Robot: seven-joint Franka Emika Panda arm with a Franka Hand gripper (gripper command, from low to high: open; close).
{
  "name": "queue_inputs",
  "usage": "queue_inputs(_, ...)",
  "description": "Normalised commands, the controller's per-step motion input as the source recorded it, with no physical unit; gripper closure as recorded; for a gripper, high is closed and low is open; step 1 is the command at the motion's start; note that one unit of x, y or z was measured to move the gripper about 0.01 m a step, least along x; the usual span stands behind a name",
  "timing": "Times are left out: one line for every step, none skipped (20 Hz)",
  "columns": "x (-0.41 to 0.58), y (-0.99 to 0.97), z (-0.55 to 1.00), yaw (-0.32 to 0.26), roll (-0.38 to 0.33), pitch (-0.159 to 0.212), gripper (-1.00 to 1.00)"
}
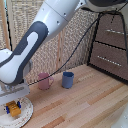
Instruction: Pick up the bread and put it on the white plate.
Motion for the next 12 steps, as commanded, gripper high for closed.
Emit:
queue_inputs(0.343,0.05,-0.13,0.093,-0.103,-0.177,1.00)
queue_inputs(0.386,0.01,-0.07,0.083,-0.077,-0.178,1.00)
queue_inputs(0.394,0.01,-0.05,0.077,-0.056,-0.178,1.00)
queue_inputs(0.394,0.01,-0.04,0.069,-0.031,-0.162,1.00)
queue_inputs(0.357,0.03,-0.01,0.062,-0.015,-0.142,1.00)
queue_inputs(0.360,0.10,0.00,0.026,0.000,-0.093,1.00)
queue_inputs(0.363,0.15,0.00,0.009,0.000,-0.070,1.00)
queue_inputs(0.374,0.17,0.00,0.000,0.000,-0.039,1.00)
queue_inputs(0.329,0.17,0.00,0.000,0.000,-0.029,-1.00)
queue_inputs(0.306,0.16,0.00,0.000,0.000,-0.002,-1.00)
queue_inputs(0.251,0.11,0.08,0.000,0.000,0.000,-1.00)
queue_inputs(0.246,0.05,0.14,0.019,0.000,0.016,-1.00)
